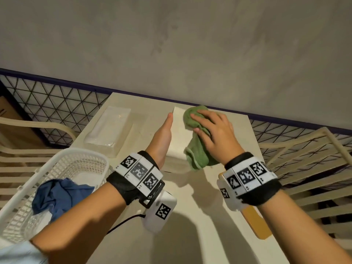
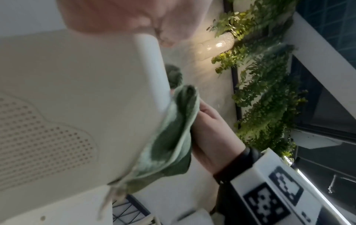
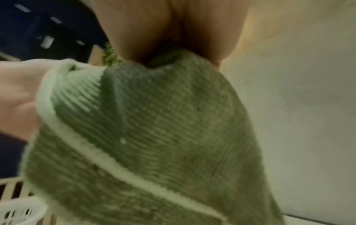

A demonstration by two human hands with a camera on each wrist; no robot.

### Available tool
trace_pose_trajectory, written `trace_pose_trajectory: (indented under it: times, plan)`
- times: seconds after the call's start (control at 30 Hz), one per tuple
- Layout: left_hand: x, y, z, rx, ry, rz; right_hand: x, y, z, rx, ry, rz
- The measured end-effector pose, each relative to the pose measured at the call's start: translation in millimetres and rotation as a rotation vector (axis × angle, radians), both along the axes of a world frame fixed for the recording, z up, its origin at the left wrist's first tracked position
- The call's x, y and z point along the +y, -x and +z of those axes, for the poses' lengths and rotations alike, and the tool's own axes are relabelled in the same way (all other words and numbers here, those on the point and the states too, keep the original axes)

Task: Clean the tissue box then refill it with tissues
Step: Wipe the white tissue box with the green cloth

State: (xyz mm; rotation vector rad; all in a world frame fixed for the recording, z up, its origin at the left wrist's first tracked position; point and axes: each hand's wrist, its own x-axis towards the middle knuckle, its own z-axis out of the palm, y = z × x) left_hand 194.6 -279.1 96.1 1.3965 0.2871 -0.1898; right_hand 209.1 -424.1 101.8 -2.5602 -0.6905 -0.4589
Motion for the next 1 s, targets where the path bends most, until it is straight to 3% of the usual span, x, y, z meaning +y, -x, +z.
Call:
trace_pose_trajectory:
  times: [0.07, 0.13, 0.2, 0.37, 0.43, 0.6, 0.7, 0.73, 0.9, 1.0]
  plan:
    - [3.5, -0.5, 2.7, -0.004, -0.014, 0.026, 5.5, 10.2, -6.8, -0.052, 0.020, -0.021]
    - [7.6, -3.1, 0.4, 0.020, 0.003, -0.002, 16.2, 27.2, -15.1, -0.118, 0.124, 0.074]
    - [5.7, -2.4, 2.3, 0.012, 0.023, -0.027, 20.6, 27.1, -13.1, -0.074, 0.143, 0.134]
    - [4.6, 1.4, -6.5, 0.012, -0.031, -0.086, 19.7, -3.9, -4.9, 0.046, -0.230, -0.206]
    - [6.9, 1.0, -12.8, 0.019, 0.014, -0.056, 21.5, -0.3, -3.1, 0.041, -0.272, -0.270]
    - [22.4, -10.9, -32.9, 0.048, 0.024, -0.013, 12.2, 32.7, -7.1, 0.140, 0.024, 0.039]
    - [23.4, -2.4, -5.3, 0.051, -0.008, 0.000, -0.3, 37.8, -27.3, -0.025, 0.420, 0.063]
    - [21.8, -2.0, -0.9, 0.052, -0.024, 0.002, -0.1, 37.3, -30.0, -0.067, 0.464, 0.029]
    - [6.3, 3.3, 3.1, -0.004, -0.064, -0.110, 17.5, 23.8, -16.4, -0.183, 0.223, 0.007]
    - [5.1, 5.3, -4.7, 0.014, -0.109, -0.058, 14.9, 3.6, 0.7, -0.009, -0.083, -0.178]
